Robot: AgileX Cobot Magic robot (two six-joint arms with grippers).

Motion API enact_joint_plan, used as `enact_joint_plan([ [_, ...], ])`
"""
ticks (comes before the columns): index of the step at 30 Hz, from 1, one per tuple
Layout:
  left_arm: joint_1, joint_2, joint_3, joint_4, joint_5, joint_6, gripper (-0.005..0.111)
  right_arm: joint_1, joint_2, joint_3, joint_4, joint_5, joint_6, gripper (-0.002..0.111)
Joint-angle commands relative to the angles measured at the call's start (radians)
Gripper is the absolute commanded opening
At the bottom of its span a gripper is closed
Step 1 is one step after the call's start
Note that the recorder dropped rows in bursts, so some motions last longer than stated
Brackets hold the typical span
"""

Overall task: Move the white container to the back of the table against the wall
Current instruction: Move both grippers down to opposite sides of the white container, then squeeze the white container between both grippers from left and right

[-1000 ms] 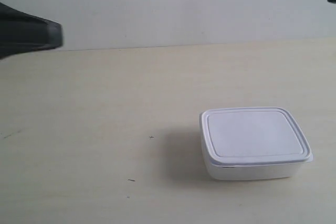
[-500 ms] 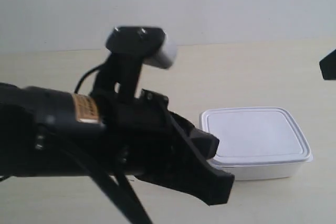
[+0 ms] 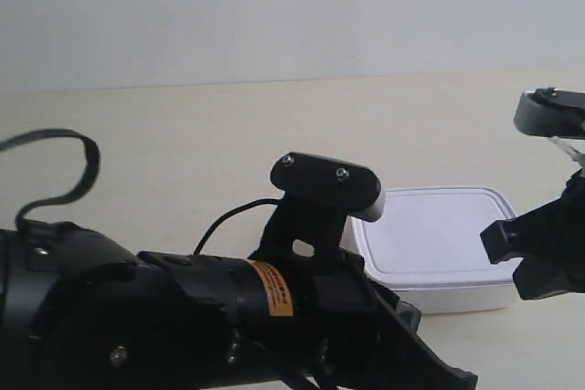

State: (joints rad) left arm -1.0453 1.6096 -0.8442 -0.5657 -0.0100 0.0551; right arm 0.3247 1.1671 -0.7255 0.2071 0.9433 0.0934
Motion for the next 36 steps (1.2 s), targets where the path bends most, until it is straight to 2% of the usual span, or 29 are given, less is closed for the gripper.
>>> enact_joint_plan([
  [1,-0.006,0.065,-0.01,0.003,-0.057,-0.04,0.0,0.001,0.11,0.002,-0.008,-0.021,0.011,0.0],
  [5,-0.006,0.125,-0.047,0.003,-0.063,-0.055,0.0,0.001,0.18,0.002,-0.017,-0.037,0.035,0.0],
  [11,-0.001,0.22,-0.12,0.003,-0.046,-0.055,0.0,0.001,0.246,0.002,-0.139,-0.052,0.16,0.0],
  [20,-0.001,0.325,-0.218,0.006,0.01,-0.055,0.0,0.001,0.34,0.002,-0.161,-0.137,0.172,0.0],
  [30,0.082,0.39,-0.263,0.021,0.06,-0.055,0.0,0.001,0.424,0.002,-0.172,-0.221,0.178,0.0],
  [36,0.092,0.39,-0.263,0.042,0.027,-0.055,0.0,0.001,0.426,0.002,-0.172,-0.268,0.187,0.0],
])
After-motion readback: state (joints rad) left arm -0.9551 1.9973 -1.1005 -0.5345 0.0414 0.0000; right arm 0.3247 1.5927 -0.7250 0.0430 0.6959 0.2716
